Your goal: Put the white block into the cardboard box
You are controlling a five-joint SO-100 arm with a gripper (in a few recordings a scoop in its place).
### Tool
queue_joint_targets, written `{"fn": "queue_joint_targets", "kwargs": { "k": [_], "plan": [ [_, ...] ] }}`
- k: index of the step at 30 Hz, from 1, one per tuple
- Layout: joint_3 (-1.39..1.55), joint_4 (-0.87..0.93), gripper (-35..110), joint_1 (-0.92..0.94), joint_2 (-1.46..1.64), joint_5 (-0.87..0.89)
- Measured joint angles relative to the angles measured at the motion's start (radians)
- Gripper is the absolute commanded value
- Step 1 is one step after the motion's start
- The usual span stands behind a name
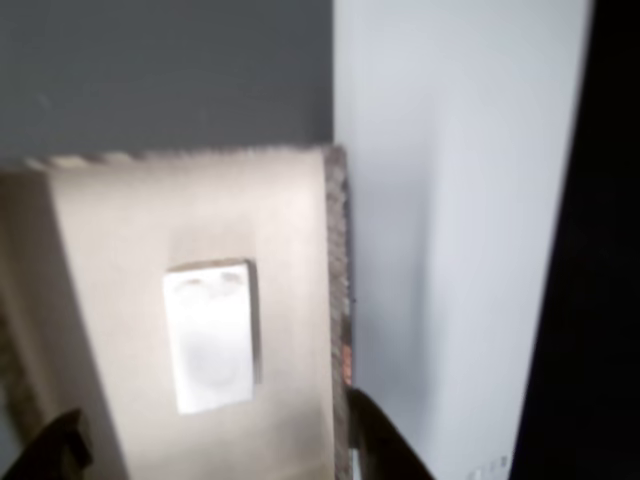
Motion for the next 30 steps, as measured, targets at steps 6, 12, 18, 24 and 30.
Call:
{"fn": "queue_joint_targets", "kwargs": {
  "k": [6, 12, 18, 24, 30],
  "plan": [
    [0.097, 0.021, 34, -0.032, 0.138, -0.052],
    [0.187, 0.063, 31, -0.08, 0.284, -0.121],
    [0.285, 0.075, 25, -0.175, 0.443, -0.238],
    [0.505, 0.075, 14, -0.293, 0.644, -0.387],
    [0.716, 0.075, 1, -0.434, 0.816, -0.563]
  ]
}}
